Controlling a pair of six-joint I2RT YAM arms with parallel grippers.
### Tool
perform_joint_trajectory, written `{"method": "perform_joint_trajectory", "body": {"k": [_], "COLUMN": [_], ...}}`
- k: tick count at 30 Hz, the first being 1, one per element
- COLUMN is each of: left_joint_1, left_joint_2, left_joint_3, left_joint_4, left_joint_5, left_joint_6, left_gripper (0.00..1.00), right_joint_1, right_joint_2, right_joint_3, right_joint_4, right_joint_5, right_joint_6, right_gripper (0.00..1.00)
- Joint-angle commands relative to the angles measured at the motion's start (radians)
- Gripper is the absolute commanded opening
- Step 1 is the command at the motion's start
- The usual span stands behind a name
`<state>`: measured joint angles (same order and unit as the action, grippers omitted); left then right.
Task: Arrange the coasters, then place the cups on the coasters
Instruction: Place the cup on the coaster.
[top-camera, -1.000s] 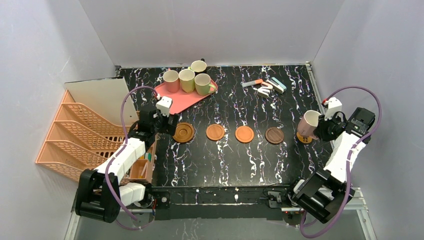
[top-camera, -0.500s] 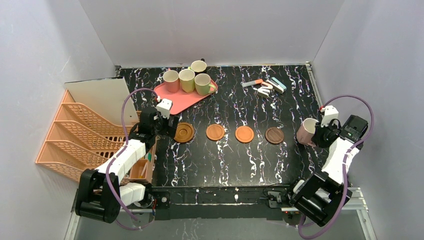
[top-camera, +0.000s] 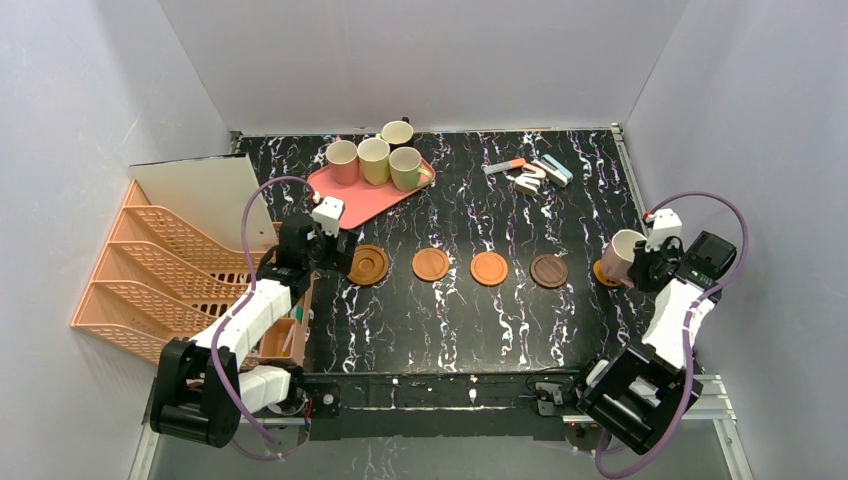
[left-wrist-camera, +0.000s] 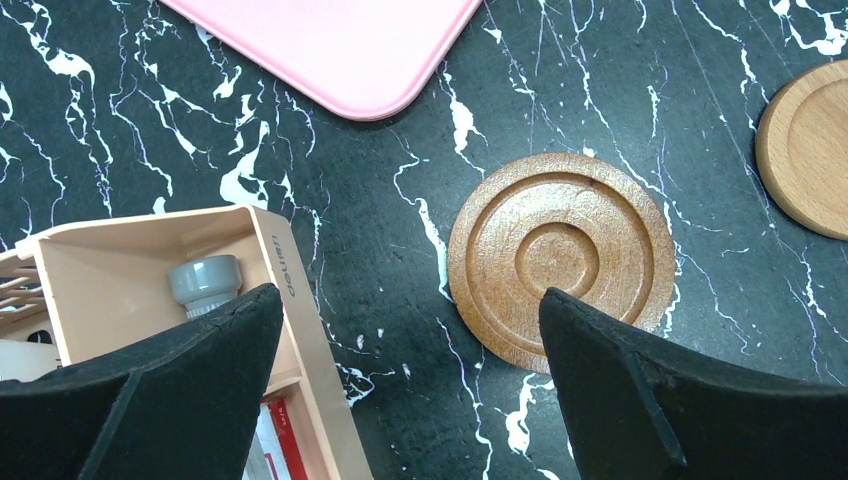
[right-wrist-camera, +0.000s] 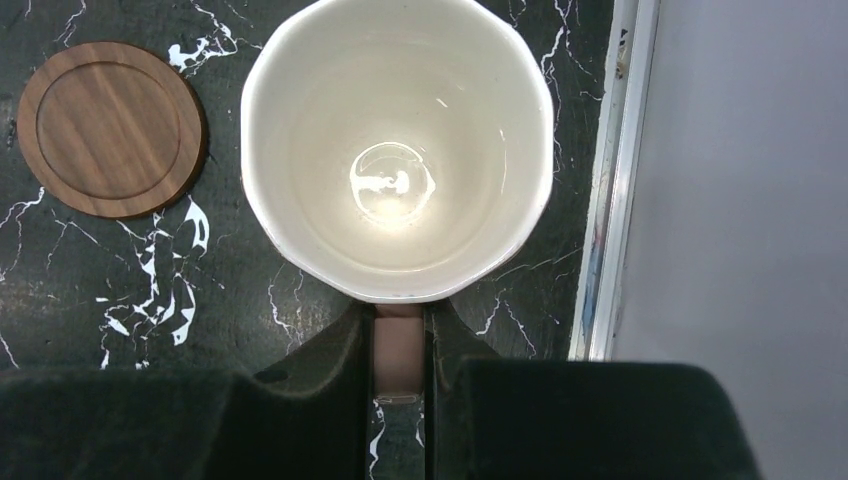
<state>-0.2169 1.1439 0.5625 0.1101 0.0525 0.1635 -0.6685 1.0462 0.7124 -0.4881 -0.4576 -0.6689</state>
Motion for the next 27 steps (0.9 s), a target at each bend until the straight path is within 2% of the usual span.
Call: {"method": "perform_joint_trajectory", "body": {"k": [1, 11, 27], "left_joint_1": [0.01, 0.01, 0.012], "left_joint_2": [-0.01, -0.003, 0.002], "left_joint_3": [-0.009, -0.008, -0.007], "left_joint_4": [0.012, 0.014, 0.017], "left_joint_5": [0.007, 0.007, 0.009], "left_joint_6": [-0.005, -0.007, -0.007], "left_gripper": [0.98, 0.98, 0.98], "right_joint_1": [-0.009, -0.009, -0.009], "right_joint_2": [-0.001, -0.037, -0.005], "right_joint_3": [-0.014, -0.054, -0.068], "right_joint_4": [0.127, 0.142, 0.157], "right_joint_5": [-0.06, -0.085, -0.084], "right_joint_6": [0.025, 0.008, 0.002], "right_gripper": [0.01, 0.01, 0.03]}}
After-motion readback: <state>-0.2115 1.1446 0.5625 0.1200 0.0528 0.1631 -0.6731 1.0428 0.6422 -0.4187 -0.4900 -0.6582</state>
